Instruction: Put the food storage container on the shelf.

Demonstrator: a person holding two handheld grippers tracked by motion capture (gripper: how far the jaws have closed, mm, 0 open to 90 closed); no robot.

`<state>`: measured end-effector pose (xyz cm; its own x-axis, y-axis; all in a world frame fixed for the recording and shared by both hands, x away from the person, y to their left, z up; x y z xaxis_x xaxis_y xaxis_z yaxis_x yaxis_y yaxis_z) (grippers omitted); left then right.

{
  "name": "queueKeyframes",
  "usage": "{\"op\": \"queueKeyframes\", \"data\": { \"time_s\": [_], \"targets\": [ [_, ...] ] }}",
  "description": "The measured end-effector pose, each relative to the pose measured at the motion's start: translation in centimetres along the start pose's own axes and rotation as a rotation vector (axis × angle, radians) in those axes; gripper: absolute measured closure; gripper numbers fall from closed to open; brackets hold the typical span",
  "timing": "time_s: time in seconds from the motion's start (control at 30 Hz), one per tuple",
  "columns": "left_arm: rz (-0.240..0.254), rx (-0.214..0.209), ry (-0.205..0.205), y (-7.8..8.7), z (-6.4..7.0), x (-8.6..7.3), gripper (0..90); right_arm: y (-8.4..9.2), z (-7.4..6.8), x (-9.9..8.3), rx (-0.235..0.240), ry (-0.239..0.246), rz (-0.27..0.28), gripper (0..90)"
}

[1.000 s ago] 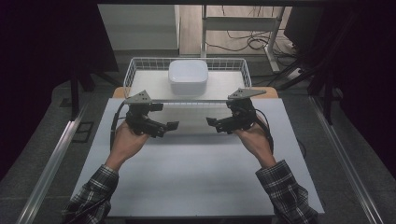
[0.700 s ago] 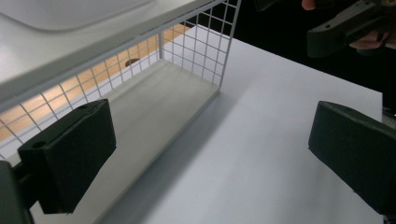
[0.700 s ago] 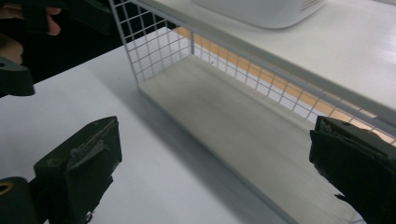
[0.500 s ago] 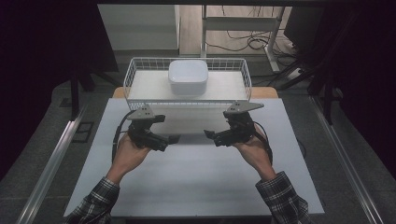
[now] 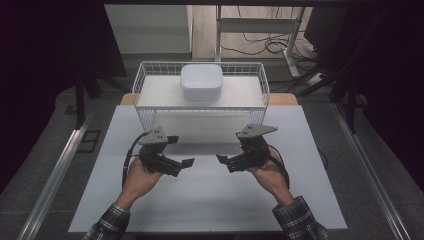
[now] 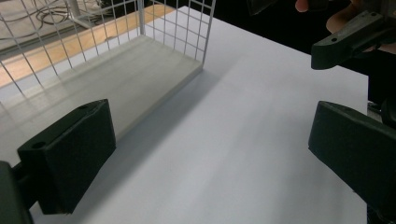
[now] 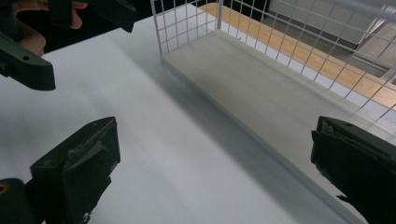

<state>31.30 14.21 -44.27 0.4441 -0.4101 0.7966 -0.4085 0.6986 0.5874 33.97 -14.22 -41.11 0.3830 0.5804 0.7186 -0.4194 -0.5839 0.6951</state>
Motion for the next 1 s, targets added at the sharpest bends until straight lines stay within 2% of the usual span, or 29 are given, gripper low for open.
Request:
{"op": "queueKeyframes", "data": {
  "time_s": [0.07, 0.1, 0.23, 0.27, 0.37, 0.43, 0.57, 0.73, 0.9, 1.0],
  "targets": [
    [0.001, 0.007, 0.005, -0.3, 0.2, -1.0, 0.7, -0.3, -0.2, -0.9, -0.010, 0.008, -0.006, 1.2],
    [0.001, 0.007, 0.005, -0.3, 0.2, -1.0, 0.9, -0.5, -0.2, -1.2, -0.010, 0.006, -0.007, 1.3],
    [0.014, -0.013, 0.042, -0.6, 0.2, -2.9, 2.7, -0.8, -0.2, -2.2, -0.025, 0.005, -0.023, 1.7],
    [0.014, -0.013, 0.042, -0.6, 0.2, -2.9, 3.0, -0.7, -0.2, -2.5, -0.023, 0.003, -0.020, 1.8],
    [0.024, -0.027, 0.083, -0.7, 0.1, -4.6, 3.1, -0.5, -0.3, -3.5, -0.023, -0.005, -0.017, 1.8],
    [0.006, -0.024, 0.097, -0.7, 0.0, -5.3, 2.7, -0.3, -0.3, -4.0, -0.024, -0.009, -0.014, 1.8],
    [0.015, -0.017, 0.119, -0.3, 0.1, -5.9, 2.2, 0.2, -0.5, -4.9, -0.032, -0.020, -0.004, 1.8],
    [0.014, 0.001, 0.108, 0.2, 0.6, -6.4, 1.8, 0.9, -0.6, -5.7, -0.043, -0.028, -0.002, 1.7],
    [0.019, 0.035, 0.092, 0.9, 1.5, -7.2, 1.2, 1.6, -0.5, -7.2, -0.053, -0.063, -0.003, 1.7],
    [0.018, 0.040, 0.089, 1.2, 1.7, -7.7, 1.0, 1.8, -0.4, -7.8, -0.055, -0.071, -0.002, 1.7]
  ]
}}
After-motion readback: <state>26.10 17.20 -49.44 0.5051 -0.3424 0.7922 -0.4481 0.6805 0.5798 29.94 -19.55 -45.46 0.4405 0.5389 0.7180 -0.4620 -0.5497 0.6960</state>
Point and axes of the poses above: each handheld gripper's, and its own axes: y roughly backward along the jaws, x roughly out of its top, z roughly to its right, the point moved 1 cm from there along -y, roughly forward along the jaws, and after that the axes turned 10 degrees about -z, right-handed, at the moved point
